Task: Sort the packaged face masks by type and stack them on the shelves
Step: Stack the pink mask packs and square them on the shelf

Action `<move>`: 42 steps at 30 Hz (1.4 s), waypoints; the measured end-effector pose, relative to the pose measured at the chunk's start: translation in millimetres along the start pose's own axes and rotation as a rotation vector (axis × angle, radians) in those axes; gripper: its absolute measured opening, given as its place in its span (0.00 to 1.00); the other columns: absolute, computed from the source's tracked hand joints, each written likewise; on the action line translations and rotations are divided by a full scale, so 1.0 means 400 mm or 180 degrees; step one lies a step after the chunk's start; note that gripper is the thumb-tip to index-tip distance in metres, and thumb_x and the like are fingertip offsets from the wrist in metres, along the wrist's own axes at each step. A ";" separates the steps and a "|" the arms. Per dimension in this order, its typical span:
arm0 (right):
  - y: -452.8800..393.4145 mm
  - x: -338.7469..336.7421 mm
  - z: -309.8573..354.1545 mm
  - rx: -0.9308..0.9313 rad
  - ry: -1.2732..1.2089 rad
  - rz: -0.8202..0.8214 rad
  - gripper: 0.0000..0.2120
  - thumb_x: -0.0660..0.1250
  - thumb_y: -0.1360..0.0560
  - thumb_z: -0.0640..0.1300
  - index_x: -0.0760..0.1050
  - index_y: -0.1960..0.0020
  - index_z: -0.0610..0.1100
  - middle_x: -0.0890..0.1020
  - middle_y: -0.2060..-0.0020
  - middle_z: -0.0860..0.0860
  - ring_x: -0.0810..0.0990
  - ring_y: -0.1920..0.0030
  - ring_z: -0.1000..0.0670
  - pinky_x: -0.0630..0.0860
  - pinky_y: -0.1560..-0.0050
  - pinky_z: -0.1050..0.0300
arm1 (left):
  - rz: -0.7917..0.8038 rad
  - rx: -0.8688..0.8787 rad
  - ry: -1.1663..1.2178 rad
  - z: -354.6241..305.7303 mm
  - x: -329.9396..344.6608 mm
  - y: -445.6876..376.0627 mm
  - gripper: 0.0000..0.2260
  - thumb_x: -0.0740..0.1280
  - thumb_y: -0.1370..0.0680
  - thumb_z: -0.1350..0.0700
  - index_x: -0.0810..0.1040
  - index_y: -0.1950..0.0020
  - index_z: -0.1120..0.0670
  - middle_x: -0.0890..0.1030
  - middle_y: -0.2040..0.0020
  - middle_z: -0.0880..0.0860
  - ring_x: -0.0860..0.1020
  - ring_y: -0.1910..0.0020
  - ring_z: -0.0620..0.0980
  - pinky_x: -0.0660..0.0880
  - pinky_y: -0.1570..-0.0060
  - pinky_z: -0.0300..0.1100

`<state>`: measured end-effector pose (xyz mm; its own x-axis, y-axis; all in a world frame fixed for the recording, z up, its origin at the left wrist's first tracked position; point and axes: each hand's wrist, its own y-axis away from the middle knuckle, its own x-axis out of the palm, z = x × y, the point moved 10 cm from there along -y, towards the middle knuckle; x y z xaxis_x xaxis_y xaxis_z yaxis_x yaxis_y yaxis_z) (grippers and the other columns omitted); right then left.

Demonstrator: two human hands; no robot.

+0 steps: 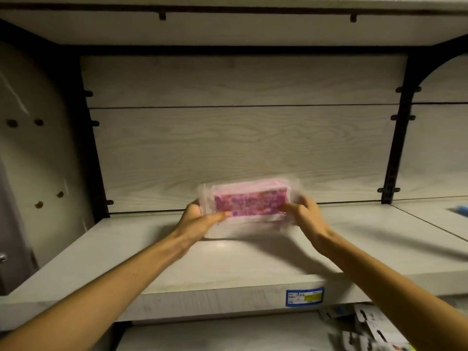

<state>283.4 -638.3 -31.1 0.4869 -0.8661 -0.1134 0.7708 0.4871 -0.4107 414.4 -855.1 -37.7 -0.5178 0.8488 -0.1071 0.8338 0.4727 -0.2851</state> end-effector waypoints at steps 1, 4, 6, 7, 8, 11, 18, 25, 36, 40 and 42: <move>-0.008 -0.002 0.007 0.0020 0.0082 -0.0050 0.16 0.70 0.34 0.46 0.84 0.49 0.39 0.87 0.53 0.43 0.85 0.55 0.45 0.80 0.52 0.46 | -0.0042 0.0002 0.0050 -0.005 -0.001 -0.012 0.09 0.76 0.26 0.62 0.83 0.47 0.57 0.88 0.53 0.51 0.86 0.53 0.48 0.79 0.52 0.38; -0.008 0.003 -0.008 0.0088 -0.0061 -0.0074 0.17 0.71 0.34 0.42 0.81 0.47 0.36 0.87 0.53 0.42 0.87 0.53 0.46 0.82 0.61 0.54 | -0.0106 -0.0027 0.0306 0.000 0.001 -0.025 0.11 0.77 0.28 0.61 0.83 0.46 0.56 0.88 0.54 0.53 0.86 0.53 0.52 0.82 0.57 0.40; 0.016 0.005 -0.046 0.0229 -0.0179 -0.0074 0.17 0.73 0.30 0.37 0.77 0.42 0.37 0.86 0.51 0.42 0.87 0.55 0.49 0.82 0.62 0.58 | -0.0077 -0.0037 0.0395 0.019 0.006 -0.012 0.15 0.78 0.30 0.62 0.82 0.46 0.56 0.88 0.53 0.54 0.87 0.53 0.53 0.82 0.60 0.40; 0.027 0.004 -0.061 0.0291 -0.0191 -0.0094 0.17 0.73 0.28 0.36 0.75 0.41 0.38 0.86 0.50 0.42 0.87 0.55 0.49 0.83 0.60 0.56 | -0.0061 0.0012 0.0421 0.023 0.008 -0.003 0.16 0.78 0.32 0.62 0.82 0.47 0.56 0.88 0.53 0.55 0.87 0.54 0.54 0.82 0.61 0.40; 0.034 0.008 -0.065 0.0275 -0.0208 -0.0059 0.16 0.73 0.28 0.35 0.76 0.41 0.39 0.86 0.51 0.42 0.87 0.56 0.47 0.84 0.59 0.53 | -0.0076 0.0089 0.0448 0.021 0.007 0.002 0.16 0.78 0.34 0.62 0.82 0.47 0.56 0.88 0.53 0.55 0.87 0.54 0.54 0.82 0.61 0.40; 0.023 0.021 -0.019 -0.0002 -0.0372 0.0056 0.13 0.74 0.29 0.31 0.81 0.46 0.39 0.87 0.57 0.42 0.87 0.62 0.43 0.82 0.67 0.54 | -0.0212 0.0364 0.0551 -0.010 -0.006 -0.003 0.16 0.76 0.34 0.62 0.82 0.48 0.55 0.88 0.54 0.55 0.87 0.55 0.53 0.82 0.60 0.41; 0.071 0.055 -0.025 0.0158 -0.0612 0.0763 0.19 0.76 0.31 0.39 0.82 0.41 0.48 0.87 0.48 0.46 0.87 0.49 0.46 0.83 0.54 0.59 | -0.0045 0.0181 0.0556 0.026 0.005 0.016 0.18 0.77 0.33 0.63 0.80 0.45 0.54 0.87 0.51 0.54 0.86 0.51 0.53 0.82 0.58 0.41; 0.080 0.040 -0.070 0.0463 -0.0233 0.0742 0.22 0.75 0.28 0.35 0.75 0.36 0.45 0.87 0.48 0.49 0.86 0.48 0.48 0.82 0.53 0.60 | -0.0068 0.0147 0.0502 0.033 0.014 0.019 0.11 0.73 0.24 0.65 0.82 0.43 0.55 0.88 0.50 0.53 0.86 0.49 0.52 0.81 0.47 0.48; 0.094 0.028 -0.048 0.0818 -0.0287 0.0601 0.22 0.79 0.33 0.50 0.82 0.43 0.42 0.87 0.51 0.44 0.87 0.54 0.45 0.82 0.59 0.58 | -0.0186 0.0064 0.0700 0.036 -0.041 0.000 0.11 0.74 0.24 0.64 0.82 0.44 0.55 0.88 0.50 0.54 0.86 0.49 0.53 0.82 0.52 0.48; 0.112 0.025 -0.055 0.1025 -0.0254 0.0794 0.22 0.76 0.30 0.52 0.80 0.39 0.44 0.87 0.47 0.44 0.86 0.49 0.44 0.81 0.51 0.52 | -0.0321 -0.0122 0.0843 0.054 -0.049 -0.005 0.11 0.73 0.25 0.66 0.82 0.44 0.55 0.88 0.52 0.54 0.87 0.54 0.52 0.83 0.59 0.45; 0.115 0.005 -0.039 0.0847 -0.0194 0.0727 0.18 0.73 0.27 0.49 0.81 0.41 0.41 0.87 0.50 0.43 0.85 0.56 0.47 0.82 0.56 0.55 | -0.0413 -0.0212 0.0970 0.058 -0.063 -0.004 0.12 0.73 0.25 0.67 0.82 0.44 0.56 0.88 0.52 0.55 0.87 0.56 0.52 0.82 0.64 0.42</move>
<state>313.4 -619.4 -64.5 0.6764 -0.7271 -0.1175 0.7154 0.6865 -0.1299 421.6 -882.6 -56.5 -0.5477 0.8076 0.2187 0.7807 0.5873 -0.2137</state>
